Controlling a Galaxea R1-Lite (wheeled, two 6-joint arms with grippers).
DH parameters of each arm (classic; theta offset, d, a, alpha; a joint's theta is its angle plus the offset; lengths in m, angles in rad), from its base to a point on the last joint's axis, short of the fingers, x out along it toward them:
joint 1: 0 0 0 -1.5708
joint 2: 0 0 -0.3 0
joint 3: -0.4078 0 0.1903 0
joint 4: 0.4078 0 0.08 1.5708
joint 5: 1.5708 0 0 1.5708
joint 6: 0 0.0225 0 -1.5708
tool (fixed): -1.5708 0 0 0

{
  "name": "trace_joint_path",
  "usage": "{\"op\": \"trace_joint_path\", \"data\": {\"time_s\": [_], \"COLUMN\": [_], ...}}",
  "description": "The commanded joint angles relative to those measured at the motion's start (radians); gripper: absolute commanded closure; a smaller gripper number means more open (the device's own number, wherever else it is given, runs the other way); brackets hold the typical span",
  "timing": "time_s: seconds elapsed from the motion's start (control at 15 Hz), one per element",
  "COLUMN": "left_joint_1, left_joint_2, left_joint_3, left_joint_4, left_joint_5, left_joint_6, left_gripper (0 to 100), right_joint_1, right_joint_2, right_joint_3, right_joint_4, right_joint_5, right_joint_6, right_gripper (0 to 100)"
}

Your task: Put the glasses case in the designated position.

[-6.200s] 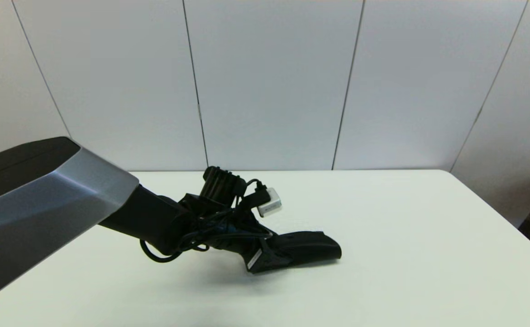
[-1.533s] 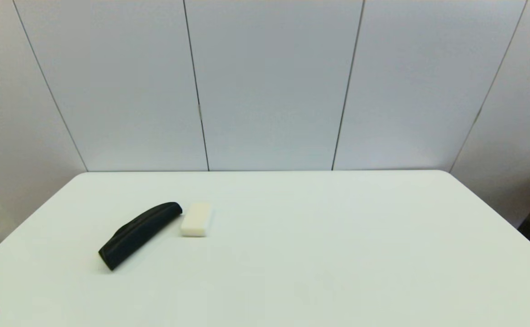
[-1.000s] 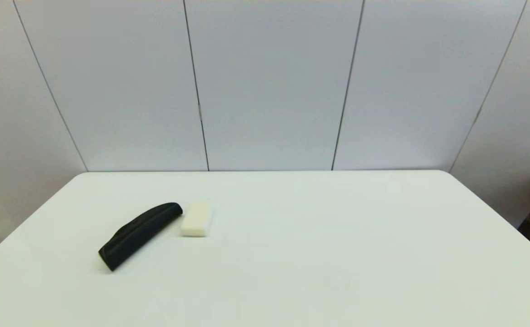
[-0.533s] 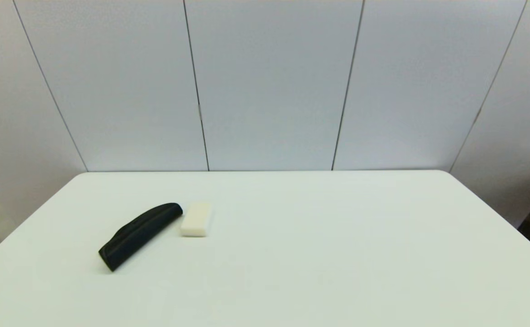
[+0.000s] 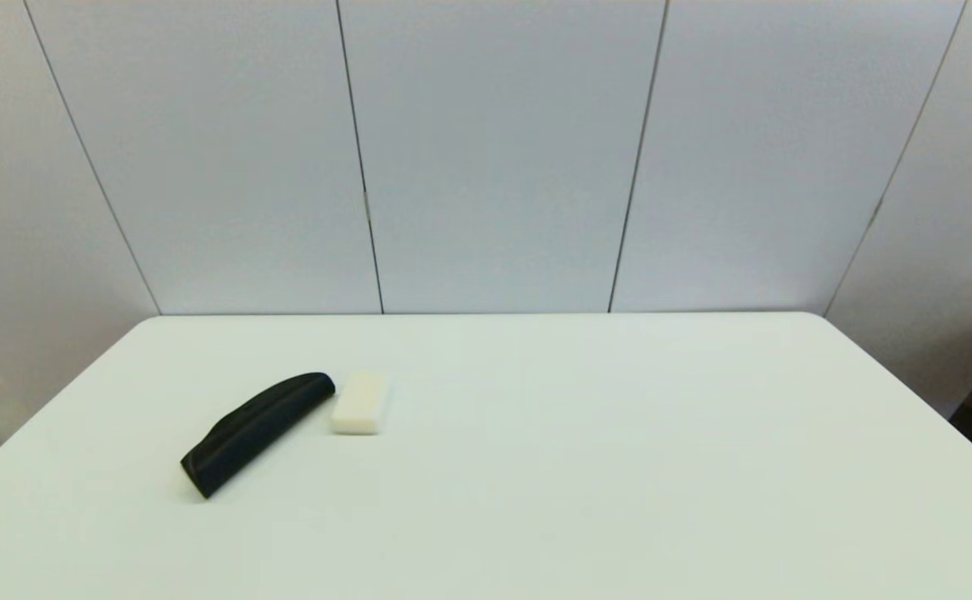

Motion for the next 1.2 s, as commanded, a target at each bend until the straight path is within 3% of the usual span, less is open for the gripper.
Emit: {"op": "trace_joint_path", "data": {"time_s": [0.07,1.2], "left_joint_1": [0.000,0.000], "left_joint_2": [0.003,0.003], "left_joint_3": [0.000,0.000], "left_joint_4": [0.000,0.000], "left_joint_5": [0.000,0.000], "left_joint_6": [0.000,0.000], "left_gripper": [0,0], "right_joint_1": [0.000,0.000], "right_joint_2": [0.000,0.000], "right_joint_3": [0.000,0.000], "right_joint_4": [0.000,-0.002], "right_joint_5": [0.000,0.000], "right_joint_6": [0.000,0.000], "right_gripper": [0,0]}}
